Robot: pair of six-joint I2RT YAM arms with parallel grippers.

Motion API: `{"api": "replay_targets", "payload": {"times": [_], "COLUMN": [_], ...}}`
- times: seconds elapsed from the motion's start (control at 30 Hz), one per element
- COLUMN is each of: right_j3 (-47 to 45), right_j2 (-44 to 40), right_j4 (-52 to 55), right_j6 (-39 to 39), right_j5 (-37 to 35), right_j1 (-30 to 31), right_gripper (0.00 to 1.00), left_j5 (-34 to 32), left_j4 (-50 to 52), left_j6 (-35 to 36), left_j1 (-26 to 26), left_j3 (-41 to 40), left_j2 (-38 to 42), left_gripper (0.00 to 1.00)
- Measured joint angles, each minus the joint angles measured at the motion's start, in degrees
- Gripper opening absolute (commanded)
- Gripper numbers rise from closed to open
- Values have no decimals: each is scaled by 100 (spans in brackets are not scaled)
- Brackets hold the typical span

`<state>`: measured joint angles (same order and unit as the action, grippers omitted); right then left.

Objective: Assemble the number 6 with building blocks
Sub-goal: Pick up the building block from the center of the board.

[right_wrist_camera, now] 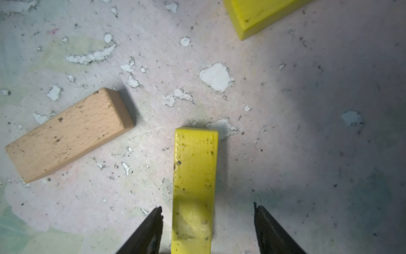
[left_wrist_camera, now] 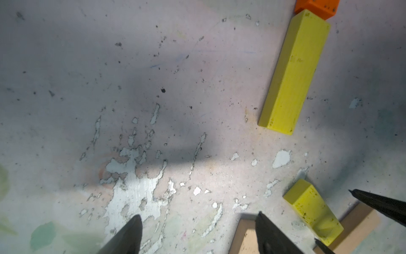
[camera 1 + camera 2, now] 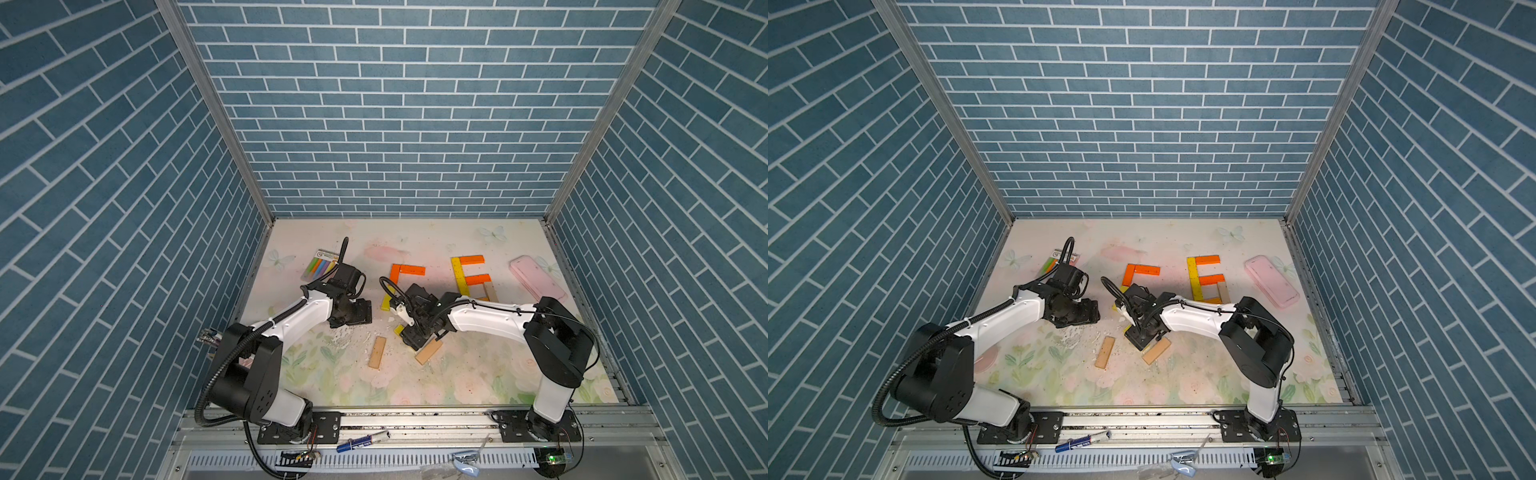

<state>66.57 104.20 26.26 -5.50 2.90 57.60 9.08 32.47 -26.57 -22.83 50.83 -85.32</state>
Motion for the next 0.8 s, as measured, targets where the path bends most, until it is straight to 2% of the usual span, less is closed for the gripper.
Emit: {"api": "replay_targets", "payload": {"times": [0.3,0.63,0.8], "right_j3": [13,-63,-175], "right_j2": [144,166,94], "right_j4": [9,-116,-280], "right_j6": [33,33,17], "right_j5": [-11,-31,-76], "right_j1": [52,52,39], "right_gripper": [52,27,23], "left_j5": [-83,-245,-317], "left_j4": [-46,-66,-59], "left_j6": [-11,-46,-42], "left_j1": [-249,-455,-527], "left_j3": [13,229,455], "left_j2": [-221,-636,-929], "left_gripper": [81,81,80]}}
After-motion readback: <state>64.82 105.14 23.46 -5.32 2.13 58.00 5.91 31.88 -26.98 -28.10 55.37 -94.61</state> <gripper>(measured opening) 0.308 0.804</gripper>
